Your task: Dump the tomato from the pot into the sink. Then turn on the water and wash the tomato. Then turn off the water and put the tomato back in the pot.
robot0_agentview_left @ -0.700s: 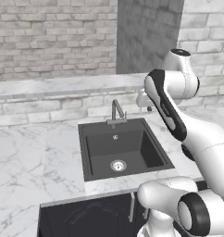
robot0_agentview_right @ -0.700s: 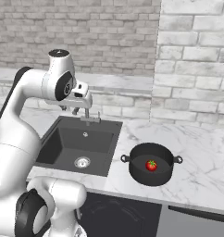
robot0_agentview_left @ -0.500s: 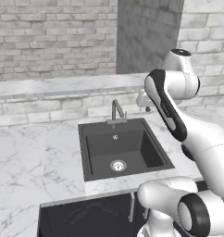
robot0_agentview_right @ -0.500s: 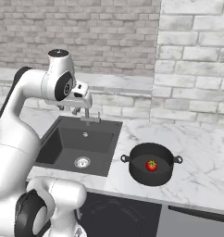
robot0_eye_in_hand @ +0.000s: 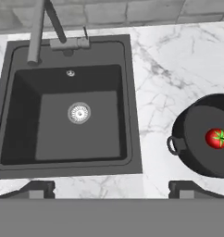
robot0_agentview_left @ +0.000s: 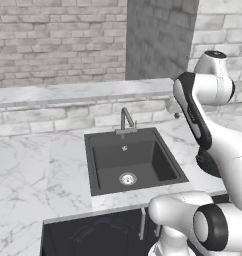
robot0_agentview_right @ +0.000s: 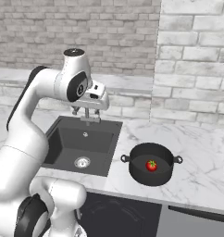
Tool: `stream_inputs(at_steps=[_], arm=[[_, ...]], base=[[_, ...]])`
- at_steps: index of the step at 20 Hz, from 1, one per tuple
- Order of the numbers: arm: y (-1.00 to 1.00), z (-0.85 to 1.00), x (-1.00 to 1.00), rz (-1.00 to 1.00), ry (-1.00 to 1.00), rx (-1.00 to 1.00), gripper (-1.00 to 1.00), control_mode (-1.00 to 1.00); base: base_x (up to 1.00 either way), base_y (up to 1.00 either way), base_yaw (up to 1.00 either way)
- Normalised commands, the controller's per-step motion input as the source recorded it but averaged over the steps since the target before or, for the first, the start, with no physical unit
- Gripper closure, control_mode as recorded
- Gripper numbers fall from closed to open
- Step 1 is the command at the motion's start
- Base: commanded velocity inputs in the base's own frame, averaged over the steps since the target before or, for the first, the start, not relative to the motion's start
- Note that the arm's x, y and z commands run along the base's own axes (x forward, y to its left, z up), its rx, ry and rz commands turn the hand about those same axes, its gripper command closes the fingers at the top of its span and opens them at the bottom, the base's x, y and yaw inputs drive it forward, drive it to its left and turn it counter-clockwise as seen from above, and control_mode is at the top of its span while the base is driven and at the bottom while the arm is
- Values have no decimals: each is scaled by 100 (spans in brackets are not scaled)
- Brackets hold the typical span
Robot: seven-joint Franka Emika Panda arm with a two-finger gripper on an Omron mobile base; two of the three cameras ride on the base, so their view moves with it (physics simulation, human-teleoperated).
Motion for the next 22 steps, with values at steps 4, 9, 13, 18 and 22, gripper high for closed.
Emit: stream_inputs(at_steps=[4, 9, 13, 18, 22], arm=[[-100, 28, 0, -14, 14, 0, -100, -100], [-100, 10, 0, -9, 5, 0, -100, -100], [-100, 0, -3, -11, 4, 0, -100, -100], [-87, -2, 0, -21, 16, 0, -100, -100], [-15, -29, 0, -14, 4, 1, -100, -100]], base=[[0, 0, 0], [0, 0, 0], [0, 0, 0], [0, 0, 0], [0, 0, 0]])
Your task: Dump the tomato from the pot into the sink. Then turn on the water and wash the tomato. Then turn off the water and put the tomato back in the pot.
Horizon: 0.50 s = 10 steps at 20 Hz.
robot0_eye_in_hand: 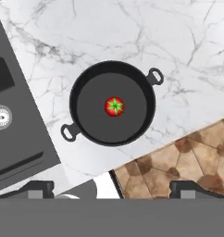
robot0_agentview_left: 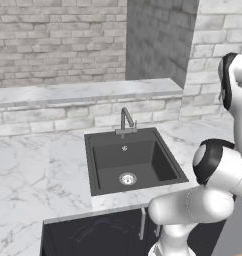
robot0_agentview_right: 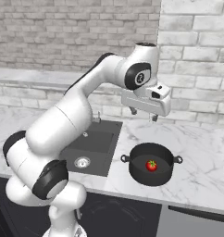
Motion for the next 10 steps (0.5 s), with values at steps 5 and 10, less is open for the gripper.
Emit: stream_inputs(at_steps=[5, 10], arm=[[0, -31, 0, -4, 0, 3, -100, -100], [-4, -41, 2, 0, 1, 3, -100, -100]], base=[[0, 0, 0], [0, 0, 0]])
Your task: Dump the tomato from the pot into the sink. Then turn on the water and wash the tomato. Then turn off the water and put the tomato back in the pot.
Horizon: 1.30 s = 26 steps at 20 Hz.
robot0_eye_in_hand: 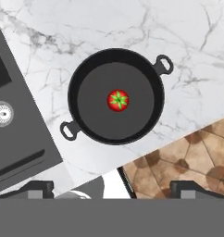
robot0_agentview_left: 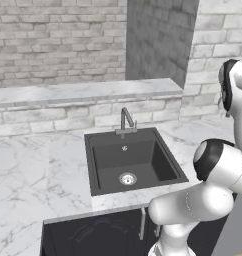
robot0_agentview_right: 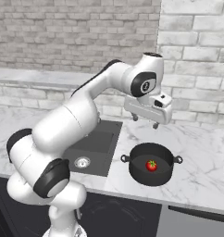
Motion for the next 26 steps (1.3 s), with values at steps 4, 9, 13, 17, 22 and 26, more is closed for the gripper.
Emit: stream_inputs(at_steps=[4, 9, 13, 17, 22, 26], arm=[[-8, -38, 0, 0, 4, 2, -100, -100], [0, -40, 21, 0, 1, 0, -100, -100], [0, -49, 21, 0, 1, 0, -100, -100], [-4, -50, 18, 0, 0, 0, -100, -100], [-43, -44, 19, 0, 0, 0, -100, -100], [-42, -24, 19, 0, 0, 0, -100, -100]], base=[[0, 0, 0], [0, 0, 0], [0, 0, 0], [0, 0, 0], [0, 0, 0], [0, 0, 0]])
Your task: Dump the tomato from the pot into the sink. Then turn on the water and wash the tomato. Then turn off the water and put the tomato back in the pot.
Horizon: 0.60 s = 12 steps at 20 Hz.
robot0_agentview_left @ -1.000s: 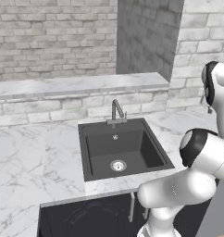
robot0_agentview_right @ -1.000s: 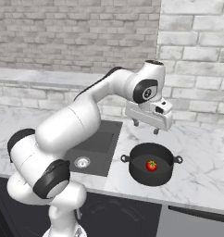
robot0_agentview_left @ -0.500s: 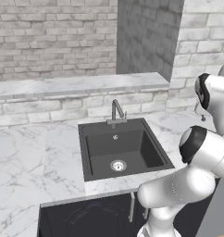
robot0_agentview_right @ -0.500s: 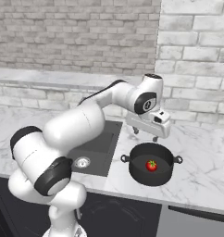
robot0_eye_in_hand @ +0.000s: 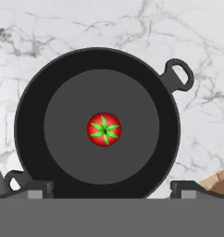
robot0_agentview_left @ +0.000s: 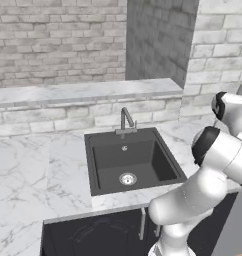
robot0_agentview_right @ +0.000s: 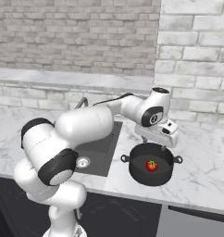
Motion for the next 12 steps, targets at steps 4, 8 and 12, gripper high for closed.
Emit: stream_inputs(at_steps=[4, 8, 12], arm=[[0, -4, 29, 0, -3, 0, -100, -100], [0, -27, 33, 0, -4, 0, -100, -100], [0, -36, 14, 0, 0, 0, -100, -100]], base=[[0, 0, 0], [0, 0, 0], [0, 0, 0]])
